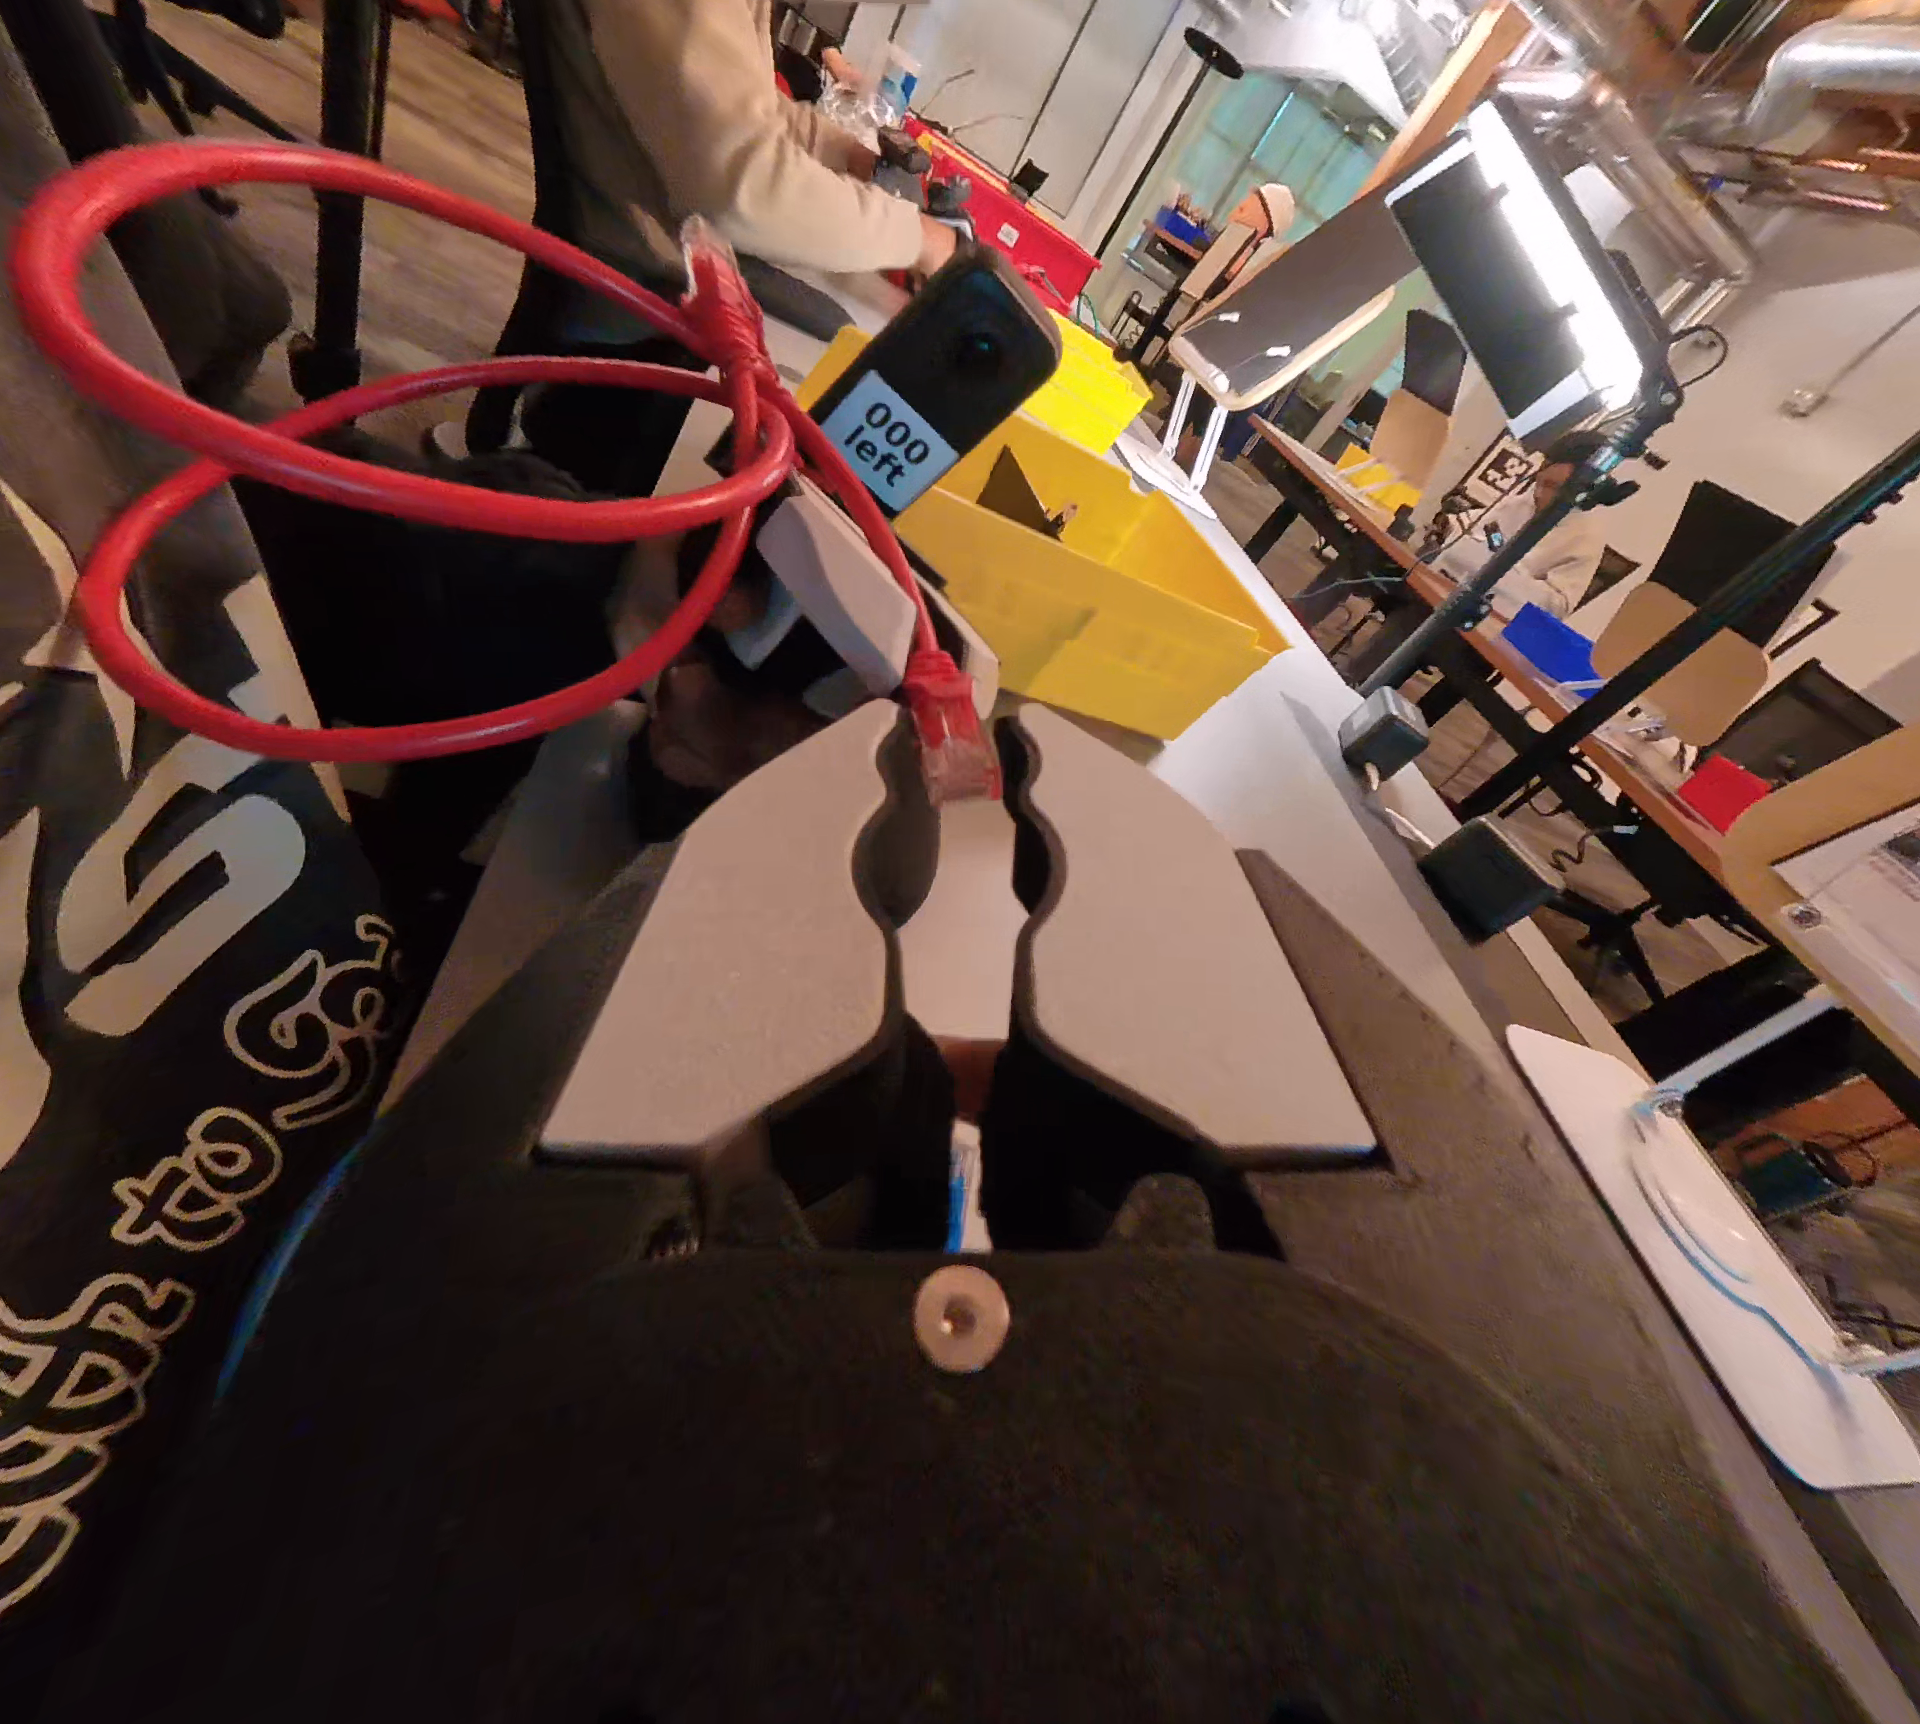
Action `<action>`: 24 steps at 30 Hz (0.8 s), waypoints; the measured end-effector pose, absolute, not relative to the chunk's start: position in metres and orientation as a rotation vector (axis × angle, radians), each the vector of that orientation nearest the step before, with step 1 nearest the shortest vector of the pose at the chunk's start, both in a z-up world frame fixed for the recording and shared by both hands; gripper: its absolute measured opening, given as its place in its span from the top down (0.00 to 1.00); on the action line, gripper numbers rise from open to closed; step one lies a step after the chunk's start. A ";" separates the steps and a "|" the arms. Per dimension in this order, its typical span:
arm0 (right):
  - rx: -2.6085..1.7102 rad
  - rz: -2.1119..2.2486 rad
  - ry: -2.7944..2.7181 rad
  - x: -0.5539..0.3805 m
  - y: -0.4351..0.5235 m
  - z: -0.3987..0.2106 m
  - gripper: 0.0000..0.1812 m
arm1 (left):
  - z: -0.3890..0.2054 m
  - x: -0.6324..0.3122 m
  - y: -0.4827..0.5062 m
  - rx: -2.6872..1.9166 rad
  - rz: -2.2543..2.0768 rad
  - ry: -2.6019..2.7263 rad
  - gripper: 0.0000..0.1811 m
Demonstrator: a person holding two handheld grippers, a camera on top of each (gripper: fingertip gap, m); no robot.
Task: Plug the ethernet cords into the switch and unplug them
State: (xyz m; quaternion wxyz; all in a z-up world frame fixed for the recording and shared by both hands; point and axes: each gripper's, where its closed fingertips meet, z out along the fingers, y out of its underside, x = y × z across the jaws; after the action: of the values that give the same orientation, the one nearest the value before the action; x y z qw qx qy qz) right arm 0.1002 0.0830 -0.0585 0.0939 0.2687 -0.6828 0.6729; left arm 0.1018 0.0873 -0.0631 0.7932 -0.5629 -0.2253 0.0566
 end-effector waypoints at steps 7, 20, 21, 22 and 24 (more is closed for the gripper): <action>0.629 2.143 -2.325 0.098 0.085 -0.079 0.93 | -0.078 0.093 0.085 -1.274 0.296 -0.470 0.87; 0.403 2.365 -2.659 0.099 0.089 -0.091 0.93 | -0.089 0.098 0.097 -1.428 0.452 -0.356 0.90; 0.406 2.346 -2.667 0.099 0.090 -0.092 0.93 | -0.089 0.097 0.097 -1.430 0.448 -0.365 0.91; 0.411 2.325 -2.679 0.099 0.090 -0.093 0.93 | -0.090 0.096 0.097 -1.433 0.443 -0.371 0.93; 0.421 2.301 -2.692 0.100 0.092 -0.094 0.93 | -0.092 0.097 0.098 -1.443 0.433 -0.367 0.94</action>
State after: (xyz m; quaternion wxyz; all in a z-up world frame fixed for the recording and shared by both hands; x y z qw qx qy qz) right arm 0.0998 0.0917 -0.0938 -0.2107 0.1153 -0.7380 0.6306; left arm 0.0969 0.0981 -0.0916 0.7143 -0.6513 -0.1655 0.1955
